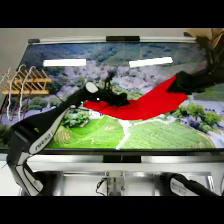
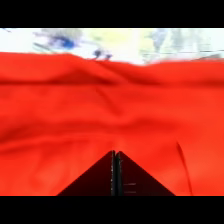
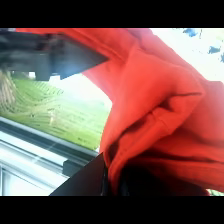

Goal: Fold the shirts.

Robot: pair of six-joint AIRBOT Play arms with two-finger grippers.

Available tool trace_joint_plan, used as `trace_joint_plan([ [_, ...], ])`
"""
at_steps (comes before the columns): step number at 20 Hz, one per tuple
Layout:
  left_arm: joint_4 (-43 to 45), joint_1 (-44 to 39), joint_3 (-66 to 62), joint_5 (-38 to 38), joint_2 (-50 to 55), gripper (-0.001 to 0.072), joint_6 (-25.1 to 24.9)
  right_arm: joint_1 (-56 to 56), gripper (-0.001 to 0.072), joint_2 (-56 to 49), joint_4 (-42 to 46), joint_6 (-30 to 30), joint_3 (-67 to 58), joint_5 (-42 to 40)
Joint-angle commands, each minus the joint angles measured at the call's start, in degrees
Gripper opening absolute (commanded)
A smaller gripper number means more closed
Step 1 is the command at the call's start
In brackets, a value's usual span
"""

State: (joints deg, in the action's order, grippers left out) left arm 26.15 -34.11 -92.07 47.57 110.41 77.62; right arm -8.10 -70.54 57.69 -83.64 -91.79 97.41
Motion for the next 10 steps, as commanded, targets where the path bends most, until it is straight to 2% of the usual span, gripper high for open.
trace_joint_plan([
  [1,-10.7,-6.3,-0.8,-4.0,3.8,0.0033,-1.5,0.0,0.0071,5.0,1.2,-2.1,0.0,2.8],
  [2,-12.7,-7.6,-1.2,-3.7,4.7,0.0033,-3.4,0.0,0.0071,5.1,1.2,-2.7,0.0,2.9],
  [4,-13.3,-7.8,-1.4,-2.9,5.2,0.0033,-4.1,0.1,0.0071,4.7,1.3,-3.0,0.0,2.6],
  [7,-12.5,-2.4,-1.5,4.1,4.2,0.0031,-7.6,0.1,0.0071,2.2,1.4,-3.0,0.0,1.6],
  [10,-2.7,5.5,-1.4,12.6,-0.3,0.0030,-6.8,2.5,0.0071,-2.5,2.8,-2.9,0.0,-1.7],
])
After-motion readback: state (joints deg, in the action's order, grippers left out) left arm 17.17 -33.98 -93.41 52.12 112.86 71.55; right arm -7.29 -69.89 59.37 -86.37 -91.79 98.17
